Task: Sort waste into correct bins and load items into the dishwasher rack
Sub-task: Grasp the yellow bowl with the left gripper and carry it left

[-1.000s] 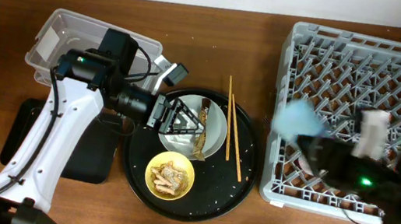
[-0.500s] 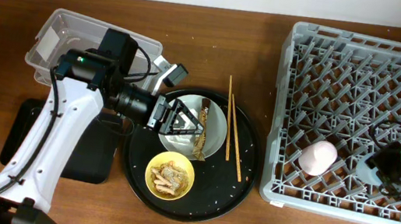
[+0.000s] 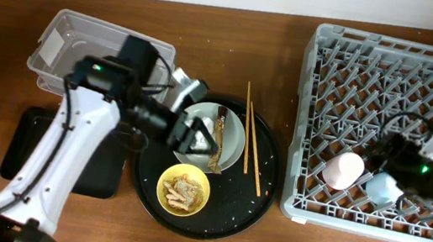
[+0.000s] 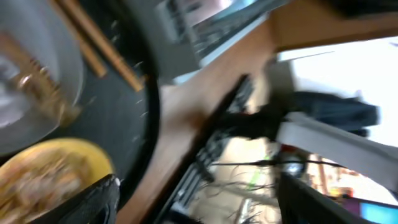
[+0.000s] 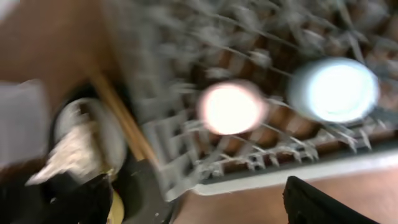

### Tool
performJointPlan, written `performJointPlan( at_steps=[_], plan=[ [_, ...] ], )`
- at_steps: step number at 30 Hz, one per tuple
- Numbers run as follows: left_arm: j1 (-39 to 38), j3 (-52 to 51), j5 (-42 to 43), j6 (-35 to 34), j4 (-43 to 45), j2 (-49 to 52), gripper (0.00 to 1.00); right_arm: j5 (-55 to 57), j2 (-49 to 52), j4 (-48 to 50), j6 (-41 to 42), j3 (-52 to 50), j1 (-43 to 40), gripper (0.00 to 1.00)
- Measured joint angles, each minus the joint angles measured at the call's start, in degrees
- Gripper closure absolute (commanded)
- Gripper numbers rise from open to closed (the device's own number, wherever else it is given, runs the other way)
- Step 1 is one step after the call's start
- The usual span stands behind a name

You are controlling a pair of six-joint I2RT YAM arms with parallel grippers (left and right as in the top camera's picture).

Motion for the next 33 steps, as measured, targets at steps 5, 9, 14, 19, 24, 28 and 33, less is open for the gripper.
performJointPlan(
  at_steps=[5,9,14,19,24,28,33],
  plan=[
    [-14.69,-0.94,-25.03,-12.46,2.40,-1.22,0.28,-1.70,-11.61,1.11,-1.66,0.55,10.91,0.02],
    [-26.56,-10.23,-38.97,-25.86,9.84,-1.53,0.55,-1.40,-14.38,1.07,-1.62,0.57,12.87,0.02],
    [-31.39,-26.91,-44.44,-35.30,26.12,-1.64,0.65,-1.29,-13.40,0.39,-1.62,0.55,12.92,0.02],
    [-32.24,-32.39,-47.87,-37.77,32.48,-1.64,1.00,-1.29,-10.78,-0.15,-1.62,0.55,12.92,0.02],
    [-32.57,-32.48,-50.36,-36.52,34.10,-1.66,0.99,-1.31,-8.44,-0.92,-1.60,0.55,12.92,0.02],
    [-32.72,-32.48,-50.97,-35.21,34.36,-1.66,0.90,-1.29,-7.91,-1.49,-1.60,0.55,12.92,0.02],
    [-32.72,-33.16,-52.98,-34.40,37.03,0.61,0.95,-1.29,-7.91,-1.57,-1.62,0.55,12.92,0.02]
  ],
)
